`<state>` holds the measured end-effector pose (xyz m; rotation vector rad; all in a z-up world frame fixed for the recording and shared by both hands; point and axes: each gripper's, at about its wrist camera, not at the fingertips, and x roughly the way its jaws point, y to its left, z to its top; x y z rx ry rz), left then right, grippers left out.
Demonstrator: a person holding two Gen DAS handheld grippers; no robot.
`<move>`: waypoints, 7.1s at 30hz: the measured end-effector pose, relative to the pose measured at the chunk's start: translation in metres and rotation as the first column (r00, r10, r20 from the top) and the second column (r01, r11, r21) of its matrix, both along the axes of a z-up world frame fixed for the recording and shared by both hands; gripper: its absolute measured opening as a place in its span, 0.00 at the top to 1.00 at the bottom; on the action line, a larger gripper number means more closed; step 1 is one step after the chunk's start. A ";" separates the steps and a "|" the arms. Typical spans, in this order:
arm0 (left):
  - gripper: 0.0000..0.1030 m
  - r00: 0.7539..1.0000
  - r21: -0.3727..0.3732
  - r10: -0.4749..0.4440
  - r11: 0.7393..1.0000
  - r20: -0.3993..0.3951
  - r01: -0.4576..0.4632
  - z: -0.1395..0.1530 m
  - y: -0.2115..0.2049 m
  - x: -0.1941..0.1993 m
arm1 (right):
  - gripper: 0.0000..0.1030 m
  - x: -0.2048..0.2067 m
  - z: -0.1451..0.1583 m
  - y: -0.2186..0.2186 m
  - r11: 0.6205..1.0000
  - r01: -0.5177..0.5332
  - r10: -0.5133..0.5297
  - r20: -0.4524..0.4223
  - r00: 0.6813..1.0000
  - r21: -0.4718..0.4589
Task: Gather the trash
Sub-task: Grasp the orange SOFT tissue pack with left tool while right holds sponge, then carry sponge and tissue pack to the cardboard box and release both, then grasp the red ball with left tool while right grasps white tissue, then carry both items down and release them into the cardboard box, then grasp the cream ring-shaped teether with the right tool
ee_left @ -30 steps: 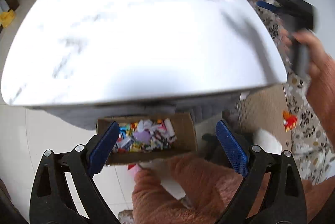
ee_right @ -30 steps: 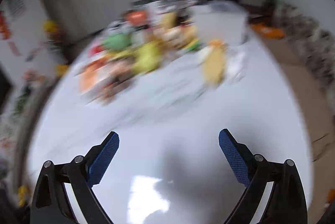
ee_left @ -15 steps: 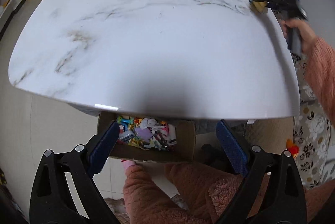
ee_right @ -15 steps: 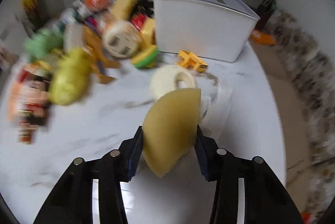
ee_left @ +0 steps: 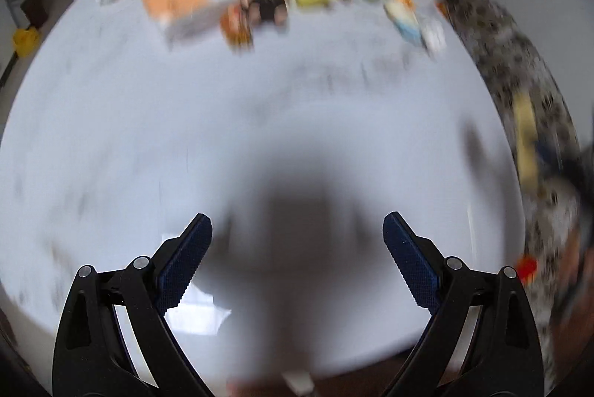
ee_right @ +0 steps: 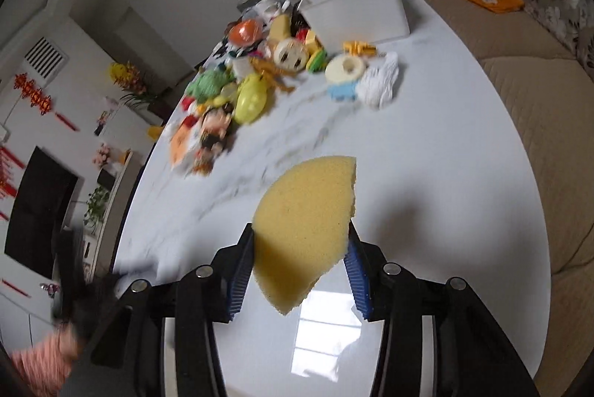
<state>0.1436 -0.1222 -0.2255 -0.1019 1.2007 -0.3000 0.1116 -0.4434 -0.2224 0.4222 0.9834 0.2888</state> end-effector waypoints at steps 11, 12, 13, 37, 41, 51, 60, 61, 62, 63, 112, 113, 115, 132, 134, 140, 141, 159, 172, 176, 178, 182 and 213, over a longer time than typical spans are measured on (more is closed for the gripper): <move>0.12 0.835 -0.079 0.543 0.832 -0.089 -0.549 -0.007 0.075 0.182 | 0.54 -0.033 -0.003 0.013 0.995 -0.072 0.072 0.003 0.997 0.065; 0.12 0.820 -0.084 0.560 0.818 -0.117 -0.570 -0.015 0.081 0.189 | 0.54 -0.033 -0.004 0.014 0.995 -0.075 0.075 0.001 0.997 0.066; 0.12 0.804 -0.077 0.576 0.804 -0.144 -0.590 -0.024 0.085 0.194 | 0.54 -0.034 -0.004 0.014 0.994 -0.084 0.084 -0.001 0.996 0.069; 0.72 0.959 -0.067 0.264 0.964 0.106 -0.258 0.078 0.129 0.102 | 0.54 -0.020 0.016 0.102 0.968 -0.235 0.233 0.032 0.972 0.087; 0.71 0.976 0.033 0.172 0.984 0.137 -0.178 0.086 0.142 0.058 | 0.54 -0.030 0.021 0.137 0.960 -0.269 0.267 0.031 0.963 0.078; 0.71 0.998 -0.055 0.005 0.998 0.059 -0.002 0.070 0.189 -0.124 | 0.54 -0.094 0.022 0.219 0.925 -0.380 0.380 -0.025 0.925 0.004; 0.71 0.975 -0.135 -0.073 0.990 -0.208 0.045 -0.030 0.203 -0.216 | 0.56 -0.168 -0.040 0.265 0.912 -0.410 0.399 -0.188 0.897 -0.021; 0.71 0.972 -0.126 -0.074 0.991 -0.225 0.046 -0.041 0.203 -0.217 | 0.56 -0.174 -0.048 0.267 0.914 -0.404 0.391 -0.205 0.897 -0.023; 0.71 0.967 -0.108 -0.077 0.993 -0.244 0.052 -0.061 0.201 -0.216 | 0.56 -0.179 -0.063 0.268 0.920 -0.392 0.377 -0.224 0.899 -0.026; 0.71 0.964 -0.098 -0.078 0.994 -0.256 0.054 -0.074 0.200 -0.213 | 0.56 -0.182 -0.077 0.269 0.925 -0.379 0.361 -0.238 0.902 -0.032; 0.12 0.999 0.009 -0.033 0.999 0.034 0.033 0.008 0.038 0.034 | 0.05 -0.143 -0.012 0.129 0.993 -0.054 0.065 -0.105 0.992 0.108; 0.12 0.999 0.044 -0.030 0.999 0.039 0.028 0.004 0.028 0.047 | 0.05 -0.142 -0.010 0.124 0.993 -0.056 0.066 -0.101 0.993 0.100; 0.12 0.998 0.094 -0.045 0.995 0.045 0.041 -0.003 0.013 0.058 | 0.05 -0.140 -0.009 0.115 0.995 -0.058 0.066 -0.095 0.993 0.082; 0.71 1.000 0.062 0.016 0.998 0.021 -0.018 -0.003 0.036 0.040 | 0.10 -0.036 -0.016 0.044 0.994 -0.006 -0.004 -0.090 0.996 -0.107; 0.71 0.999 0.035 0.021 0.999 0.025 -0.022 0.005 0.043 0.018 | 0.11 0.001 -0.016 0.032 0.988 0.004 -0.015 -0.072 0.997 -0.154; 0.71 0.994 -0.007 0.108 0.994 -0.026 -0.108 0.008 0.059 -0.030 | 0.40 0.132 -0.031 -0.002 0.973 0.077 -0.101 -0.102 0.990 -0.219; 0.71 0.992 -0.002 0.122 0.993 -0.032 -0.122 0.007 0.061 -0.035 | 0.39 0.149 -0.034 -0.005 0.967 0.086 -0.114 -0.107 0.988 -0.242; 0.71 0.967 -0.002 0.251 0.968 -0.054 -0.251 0.016 0.122 -0.080 | 0.72 0.139 -0.012 -0.013 0.977 0.014 -0.031 -0.075 0.997 -0.211; 0.71 0.998 0.009 -0.041 0.999 -0.055 0.042 0.003 0.141 -0.153 | 0.71 -0.092 0.017 0.147 0.954 -0.292 0.287 -0.073 0.955 -0.069; 0.71 0.984 -0.003 -0.131 0.991 -0.124 0.131 -0.029 0.149 -0.185 | 0.71 -0.152 -0.026 0.186 0.957 -0.289 0.286 -0.172 0.943 0.011; 0.71 0.972 -0.004 -0.175 0.984 -0.157 0.177 -0.047 0.149 -0.196 | 0.71 -0.175 -0.055 0.202 0.959 -0.285 0.280 -0.227 0.933 0.014; 0.71 0.937 0.019 -0.248 0.965 -0.247 0.261 -0.109 0.149 -0.217 | 0.71 -0.196 -0.125 0.227 0.967 -0.255 0.247 -0.322 0.914 0.018; 0.23 0.928 0.030 -0.226 0.969 -0.297 0.245 -0.159 0.141 -0.205 | 0.28 -0.177 -0.141 0.237 0.969 -0.243 0.229 -0.202 0.952 -0.047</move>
